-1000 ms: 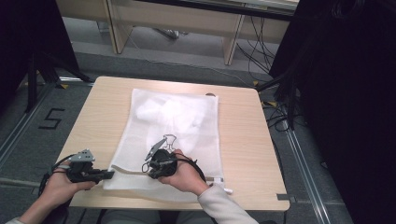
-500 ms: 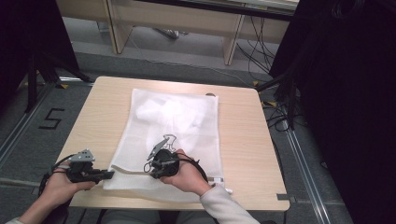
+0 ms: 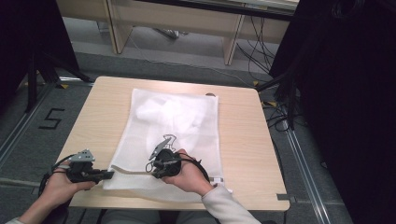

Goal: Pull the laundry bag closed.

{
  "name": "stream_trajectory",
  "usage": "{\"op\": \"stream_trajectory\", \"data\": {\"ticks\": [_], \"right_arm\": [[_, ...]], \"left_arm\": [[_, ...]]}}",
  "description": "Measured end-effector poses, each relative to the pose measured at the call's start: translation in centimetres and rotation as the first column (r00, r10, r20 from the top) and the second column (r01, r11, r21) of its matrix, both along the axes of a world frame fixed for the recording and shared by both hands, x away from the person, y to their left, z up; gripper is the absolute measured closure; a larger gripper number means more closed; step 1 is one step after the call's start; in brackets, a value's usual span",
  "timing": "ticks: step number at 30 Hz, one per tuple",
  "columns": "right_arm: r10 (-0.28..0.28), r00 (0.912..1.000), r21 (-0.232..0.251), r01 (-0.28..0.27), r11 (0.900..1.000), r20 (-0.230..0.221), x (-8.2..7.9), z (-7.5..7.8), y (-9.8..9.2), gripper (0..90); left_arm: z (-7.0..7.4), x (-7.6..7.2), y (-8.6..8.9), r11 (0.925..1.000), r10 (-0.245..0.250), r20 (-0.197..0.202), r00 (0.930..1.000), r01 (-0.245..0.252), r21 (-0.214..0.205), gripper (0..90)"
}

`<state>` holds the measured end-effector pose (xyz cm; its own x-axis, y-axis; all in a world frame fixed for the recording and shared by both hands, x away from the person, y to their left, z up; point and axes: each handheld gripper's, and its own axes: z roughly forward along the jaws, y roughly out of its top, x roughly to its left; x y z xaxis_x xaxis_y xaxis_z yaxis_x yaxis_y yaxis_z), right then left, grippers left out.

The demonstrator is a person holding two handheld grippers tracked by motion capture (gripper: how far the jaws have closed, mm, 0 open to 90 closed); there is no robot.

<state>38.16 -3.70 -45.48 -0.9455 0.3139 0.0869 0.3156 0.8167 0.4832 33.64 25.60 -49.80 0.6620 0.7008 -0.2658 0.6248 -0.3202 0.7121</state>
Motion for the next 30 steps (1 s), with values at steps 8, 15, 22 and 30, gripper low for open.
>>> {"op": "stream_trajectory", "data": {"ticks": [8,15,22,30], "right_arm": [[-0.021,0.9998,0.000,0.021,0.9998,-0.007,-0.15,0.17,-0.37,82.4],[-0.011,0.9999,0.000,0.011,0.9999,-0.011,0.05,0.23,-0.59,82.4],[-0.028,0.9996,-0.007,0.028,0.9996,-0.008,-0.05,0.19,-0.54,82.4],[-0.016,0.9998,-0.012,0.016,0.9998,-0.014,-0.02,0.20,-0.64,82.4]], "left_arm": [[0.02,0.01,-0.01,1.0000,-0.002,-0.002,1.0000,0.002,-0.003,85.5],[0.04,0.03,-0.03,0.9999,-0.005,-0.004,1.0000,0.005,-0.009,85.5],[0.07,0.02,0.02,0.9999,0.002,-0.009,1.0000,-0.002,-0.015,85.5],[-0.04,-0.06,-0.20,0.9995,0.008,0.007,0.9999,-0.007,-0.030,85.6]]}}
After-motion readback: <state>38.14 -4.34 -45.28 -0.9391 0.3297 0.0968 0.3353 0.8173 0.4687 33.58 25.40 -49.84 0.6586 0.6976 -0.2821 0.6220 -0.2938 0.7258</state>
